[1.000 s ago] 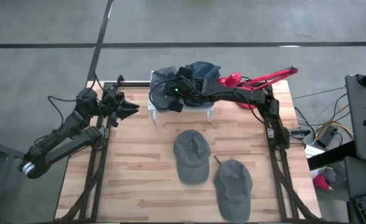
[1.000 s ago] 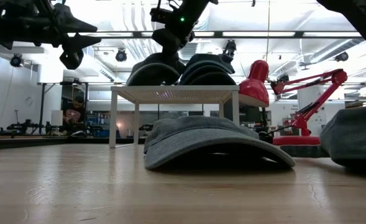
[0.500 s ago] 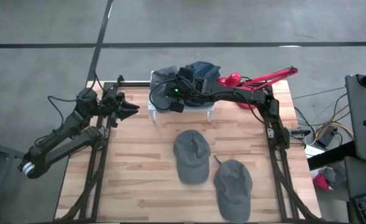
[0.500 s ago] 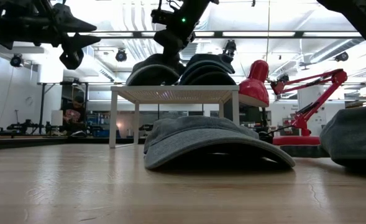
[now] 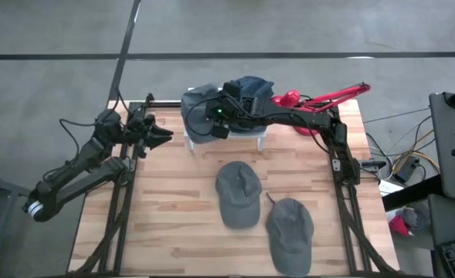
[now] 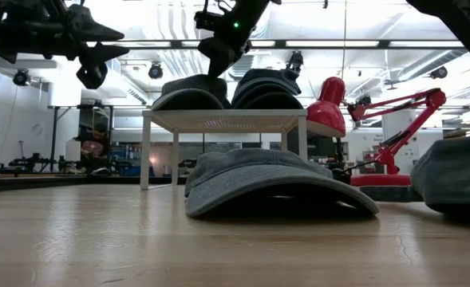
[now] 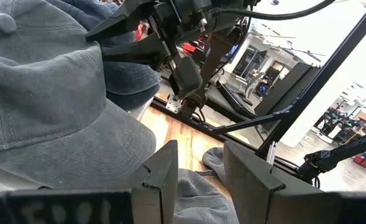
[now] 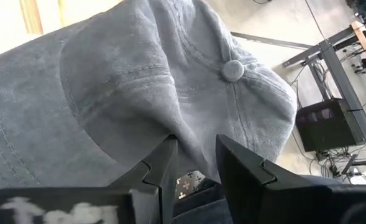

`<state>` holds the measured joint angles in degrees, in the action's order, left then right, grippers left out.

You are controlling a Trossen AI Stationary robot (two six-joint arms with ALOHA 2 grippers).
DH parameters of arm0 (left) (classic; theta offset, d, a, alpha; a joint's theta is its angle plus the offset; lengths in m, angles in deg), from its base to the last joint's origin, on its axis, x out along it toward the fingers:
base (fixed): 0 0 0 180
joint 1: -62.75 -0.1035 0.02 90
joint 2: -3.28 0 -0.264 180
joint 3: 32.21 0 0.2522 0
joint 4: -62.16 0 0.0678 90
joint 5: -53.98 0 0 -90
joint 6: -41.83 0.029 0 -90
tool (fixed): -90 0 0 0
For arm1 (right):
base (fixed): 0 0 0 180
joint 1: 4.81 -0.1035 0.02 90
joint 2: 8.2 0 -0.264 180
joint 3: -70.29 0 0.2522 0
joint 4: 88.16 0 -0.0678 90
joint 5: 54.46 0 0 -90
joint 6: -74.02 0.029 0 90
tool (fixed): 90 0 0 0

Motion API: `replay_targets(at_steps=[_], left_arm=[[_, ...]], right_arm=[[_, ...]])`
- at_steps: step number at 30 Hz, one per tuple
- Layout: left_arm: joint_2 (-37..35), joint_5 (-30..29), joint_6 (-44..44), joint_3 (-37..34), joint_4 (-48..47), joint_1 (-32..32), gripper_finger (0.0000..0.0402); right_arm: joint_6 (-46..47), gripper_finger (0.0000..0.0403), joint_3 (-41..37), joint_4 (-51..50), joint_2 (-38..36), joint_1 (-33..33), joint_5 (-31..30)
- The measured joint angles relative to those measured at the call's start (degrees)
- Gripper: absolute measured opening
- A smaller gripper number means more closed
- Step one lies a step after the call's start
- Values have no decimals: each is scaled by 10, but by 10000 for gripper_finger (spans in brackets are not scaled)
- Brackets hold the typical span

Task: Pick & Place hat
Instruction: Put the top right gray cap on the shelf

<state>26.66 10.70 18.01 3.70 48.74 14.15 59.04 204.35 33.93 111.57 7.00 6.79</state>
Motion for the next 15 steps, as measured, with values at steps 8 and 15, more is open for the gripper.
replay_targets(at_steps=[8,15], left_arm=[[0,0,0,0,-4,0,124],[0,0,0,0,-38,0,124]], right_arm=[[-26,105,21,-2,-2,-8,-67],[-47,109,53,0,-4,-16,-65]])
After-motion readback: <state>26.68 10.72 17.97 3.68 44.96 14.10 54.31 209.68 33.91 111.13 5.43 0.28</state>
